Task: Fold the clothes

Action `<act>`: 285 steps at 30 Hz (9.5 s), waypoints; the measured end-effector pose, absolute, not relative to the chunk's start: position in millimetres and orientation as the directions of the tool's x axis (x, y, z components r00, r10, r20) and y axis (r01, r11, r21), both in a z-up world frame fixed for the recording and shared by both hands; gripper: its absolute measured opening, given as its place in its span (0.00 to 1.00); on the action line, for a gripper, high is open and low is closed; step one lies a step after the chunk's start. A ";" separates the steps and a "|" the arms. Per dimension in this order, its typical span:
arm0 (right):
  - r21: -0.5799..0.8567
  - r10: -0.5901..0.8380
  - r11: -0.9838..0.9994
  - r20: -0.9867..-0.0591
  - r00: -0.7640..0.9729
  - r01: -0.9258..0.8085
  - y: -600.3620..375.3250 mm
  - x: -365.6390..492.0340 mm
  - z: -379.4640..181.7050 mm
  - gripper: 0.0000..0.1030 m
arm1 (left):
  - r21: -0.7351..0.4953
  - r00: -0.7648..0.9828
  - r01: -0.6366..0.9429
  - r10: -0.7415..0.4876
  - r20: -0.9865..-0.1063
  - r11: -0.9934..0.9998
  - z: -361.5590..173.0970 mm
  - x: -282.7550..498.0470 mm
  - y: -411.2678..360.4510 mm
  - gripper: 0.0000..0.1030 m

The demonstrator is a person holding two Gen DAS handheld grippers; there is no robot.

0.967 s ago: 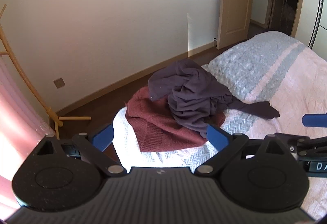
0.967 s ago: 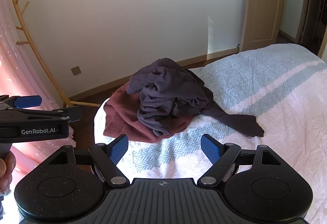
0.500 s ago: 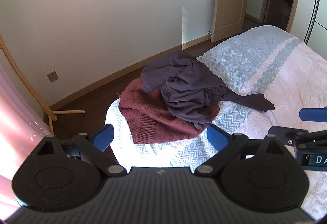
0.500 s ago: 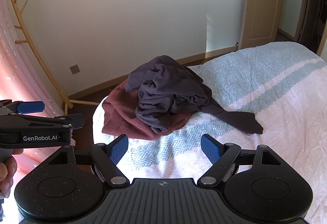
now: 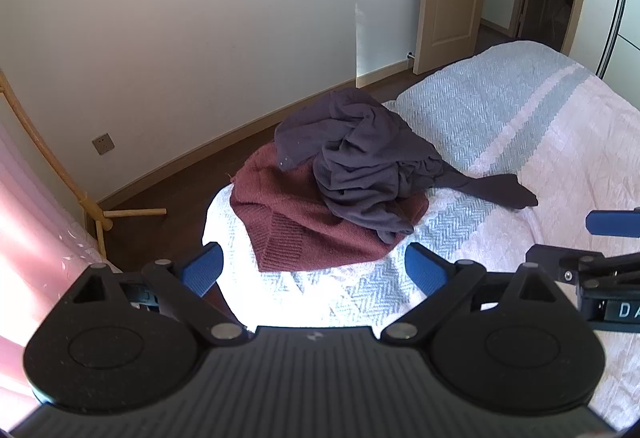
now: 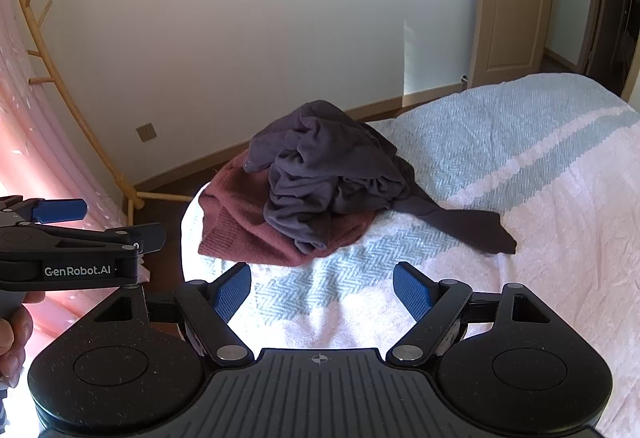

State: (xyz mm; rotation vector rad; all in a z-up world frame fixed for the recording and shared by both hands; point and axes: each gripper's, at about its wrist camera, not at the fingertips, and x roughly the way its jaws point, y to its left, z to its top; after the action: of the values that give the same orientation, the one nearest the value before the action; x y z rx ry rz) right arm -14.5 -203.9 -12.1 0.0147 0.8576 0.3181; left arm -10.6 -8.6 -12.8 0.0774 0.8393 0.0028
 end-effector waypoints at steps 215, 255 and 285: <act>0.324 -0.179 0.488 -0.872 0.456 0.811 -636.7 -446.3 -231.2 0.50 | -0.197 -0.073 0.913 -0.330 -0.941 0.359 -239.8 -93.0 -369.9 0.60; 0.133 -0.448 0.161 -0.873 0.192 0.978 -552.7 -547.1 -131.7 0.00 | -0.317 -0.308 0.947 -0.393 -0.866 -0.046 -286.8 -217.5 -373.5 0.54; 0.693 0.104 0.144 -0.720 0.686 0.706 -512.9 -503.4 -338.2 0.53 | -0.125 -0.149 0.988 -0.324 -0.934 -0.092 -190.0 -241.3 -217.8 0.06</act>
State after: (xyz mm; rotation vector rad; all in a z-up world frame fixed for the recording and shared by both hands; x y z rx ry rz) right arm -503.4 -512.9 -338.2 1.3820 0.7386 -0.4961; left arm -241.3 -217.8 -190.0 0.9342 1.0181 -1.5022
